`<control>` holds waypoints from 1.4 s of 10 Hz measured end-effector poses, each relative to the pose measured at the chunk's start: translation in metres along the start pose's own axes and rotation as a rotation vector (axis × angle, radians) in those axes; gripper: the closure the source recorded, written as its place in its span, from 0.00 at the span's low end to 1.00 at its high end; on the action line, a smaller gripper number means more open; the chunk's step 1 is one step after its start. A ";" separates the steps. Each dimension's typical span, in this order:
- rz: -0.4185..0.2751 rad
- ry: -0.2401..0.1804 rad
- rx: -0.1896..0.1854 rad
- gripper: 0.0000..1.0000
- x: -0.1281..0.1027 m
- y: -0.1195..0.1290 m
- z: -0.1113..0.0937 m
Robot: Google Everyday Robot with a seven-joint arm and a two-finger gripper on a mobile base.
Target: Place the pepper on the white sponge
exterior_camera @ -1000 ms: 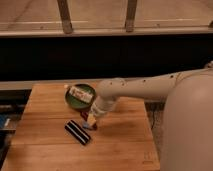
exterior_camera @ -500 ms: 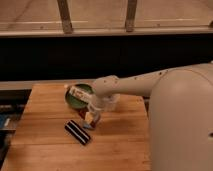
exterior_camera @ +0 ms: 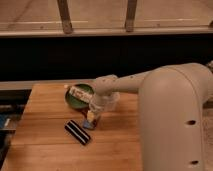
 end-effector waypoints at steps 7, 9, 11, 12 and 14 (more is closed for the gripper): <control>0.023 0.023 -0.002 0.20 0.001 -0.007 0.009; 0.021 0.020 -0.002 0.20 0.002 -0.009 0.006; 0.028 0.005 0.001 0.20 0.005 -0.012 -0.002; 0.040 -0.019 0.007 0.20 0.004 -0.017 -0.011; 0.082 -0.082 0.034 0.20 0.003 -0.036 -0.036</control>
